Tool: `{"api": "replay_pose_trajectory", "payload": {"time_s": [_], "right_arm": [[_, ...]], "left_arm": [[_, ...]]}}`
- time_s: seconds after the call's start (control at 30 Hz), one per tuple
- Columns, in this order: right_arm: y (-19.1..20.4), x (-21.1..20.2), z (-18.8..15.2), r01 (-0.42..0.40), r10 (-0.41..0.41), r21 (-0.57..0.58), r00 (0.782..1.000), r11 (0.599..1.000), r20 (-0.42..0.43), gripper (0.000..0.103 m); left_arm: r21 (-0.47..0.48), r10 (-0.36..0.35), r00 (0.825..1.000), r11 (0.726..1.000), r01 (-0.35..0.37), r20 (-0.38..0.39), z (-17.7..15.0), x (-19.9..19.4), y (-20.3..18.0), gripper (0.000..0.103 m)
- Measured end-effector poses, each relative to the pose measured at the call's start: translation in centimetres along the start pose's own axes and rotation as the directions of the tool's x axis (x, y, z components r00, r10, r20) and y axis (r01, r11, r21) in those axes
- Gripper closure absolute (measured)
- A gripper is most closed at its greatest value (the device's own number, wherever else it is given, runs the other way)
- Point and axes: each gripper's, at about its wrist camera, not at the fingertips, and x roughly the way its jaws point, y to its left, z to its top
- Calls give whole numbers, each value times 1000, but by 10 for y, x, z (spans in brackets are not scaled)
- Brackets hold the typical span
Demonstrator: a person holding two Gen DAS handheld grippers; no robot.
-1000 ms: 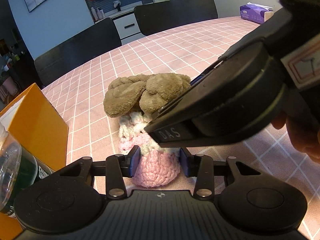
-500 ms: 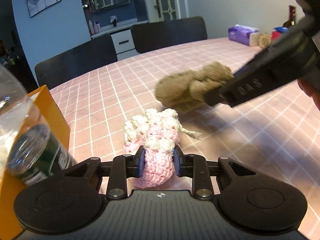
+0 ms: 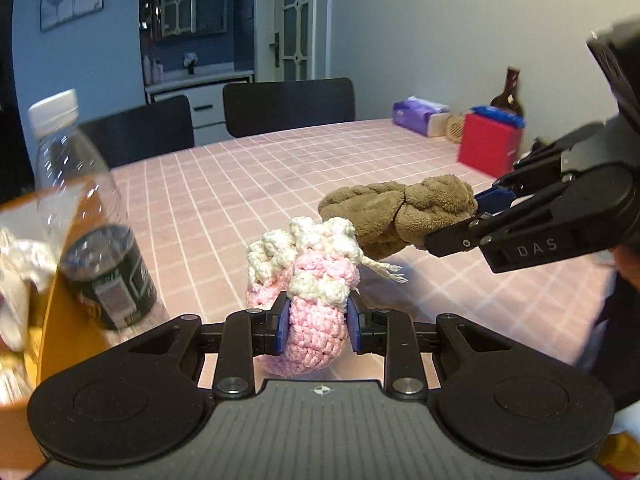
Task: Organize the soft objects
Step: 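Grasp the pink crochet pouch with the left tool while the right tool grasps the brown plush, then lift the pouch and plush and carry them over the shoebox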
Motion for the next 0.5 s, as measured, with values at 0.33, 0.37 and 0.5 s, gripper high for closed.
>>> {"api": "replay_pose_trajectory", "payload": {"time_s": [0.33, 0.37, 0.5], "right_arm": [[39, -48, 3, -31, 35, -86, 998, 996, 44, 68], [43, -52, 4, -39, 44, -92, 998, 995, 52, 68], [59, -70, 9, -74, 84, -125, 993, 989, 83, 68]], "left_arm": [[-50, -41, 996, 998, 45, 81, -9, -67, 17, 71], [-52, -37, 995, 998, 42, 94, -9, -75, 19, 71], [-65, -21, 990, 997, 31, 143, -8, -103, 31, 71]]}}
